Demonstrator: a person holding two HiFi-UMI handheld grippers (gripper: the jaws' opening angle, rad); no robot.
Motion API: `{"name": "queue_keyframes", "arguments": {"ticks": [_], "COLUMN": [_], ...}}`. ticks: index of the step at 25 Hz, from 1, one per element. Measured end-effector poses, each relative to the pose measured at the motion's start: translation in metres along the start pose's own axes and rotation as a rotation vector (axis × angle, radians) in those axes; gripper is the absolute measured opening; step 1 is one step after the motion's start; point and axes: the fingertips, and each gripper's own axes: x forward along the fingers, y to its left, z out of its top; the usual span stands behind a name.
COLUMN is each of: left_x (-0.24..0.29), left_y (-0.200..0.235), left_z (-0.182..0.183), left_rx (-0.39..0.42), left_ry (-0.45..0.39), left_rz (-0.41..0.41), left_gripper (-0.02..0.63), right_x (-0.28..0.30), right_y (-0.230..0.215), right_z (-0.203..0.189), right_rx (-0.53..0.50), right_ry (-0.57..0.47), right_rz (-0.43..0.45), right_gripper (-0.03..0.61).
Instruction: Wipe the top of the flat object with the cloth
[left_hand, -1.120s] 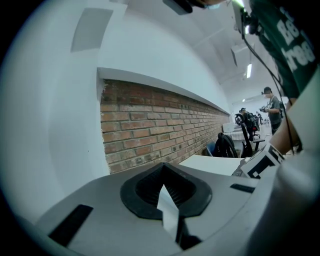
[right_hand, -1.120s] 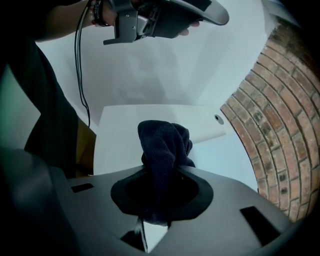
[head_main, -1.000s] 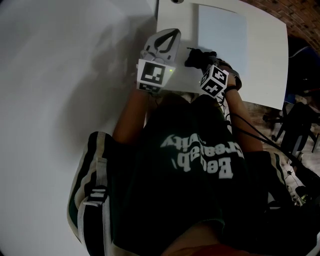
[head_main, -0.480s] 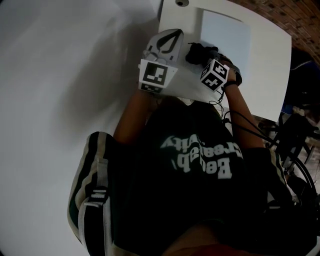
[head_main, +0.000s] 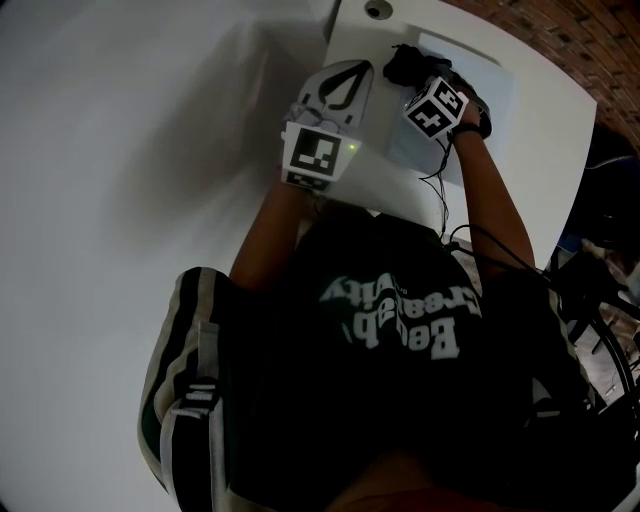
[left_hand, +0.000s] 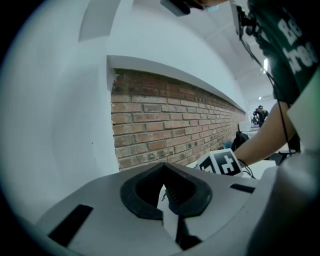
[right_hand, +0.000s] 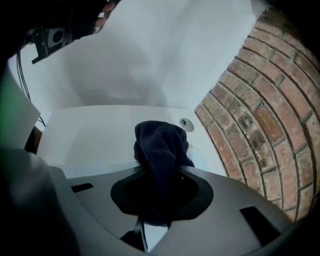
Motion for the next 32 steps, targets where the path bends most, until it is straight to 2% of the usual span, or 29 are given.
{"name": "queue_keyframes", "arguments": {"ticks": [7, 10, 14, 17, 19, 22, 26, 32], "left_x": [0.014, 0.017, 0.023, 0.029, 0.034, 0.041, 0.05, 0.063], "left_y": [0.007, 0.008, 0.005, 0.003, 0.0, -0.007, -0.014, -0.025], "left_z": [-0.001, -0.002, -0.004, -0.002, 0.001, 0.004, 0.012, 0.019], "left_rx": [-0.011, -0.009, -0.053, -0.024, 0.004, -0.008, 0.026, 0.002], "left_ry": [0.021, 0.016, -0.013, -0.004, 0.004, 0.002, 0.013, -0.006], "left_rz": [0.033, 0.039, 0.028, 0.017, 0.006, -0.015, -0.035, -0.074], "left_gripper": [-0.003, -0.003, -0.003, -0.003, -0.003, -0.003, -0.003, -0.003], "right_x": [0.024, 0.026, 0.025, 0.023, 0.02, 0.012, 0.0, -0.019], "right_y": [-0.053, -0.056, -0.054, -0.057, -0.061, -0.069, -0.082, -0.103], "right_z": [0.015, 0.018, 0.016, 0.008, -0.004, -0.03, -0.072, -0.131], "right_rx": [0.001, -0.001, -0.005, -0.006, 0.002, 0.022, 0.049, 0.133], "right_ry": [-0.019, -0.025, -0.044, -0.042, -0.03, -0.001, 0.051, 0.121], "right_rz": [-0.076, -0.07, -0.061, -0.059, -0.059, -0.068, -0.074, -0.123], "right_gripper": [0.063, 0.063, 0.061, 0.061, 0.061, 0.061, 0.061, 0.061]}}
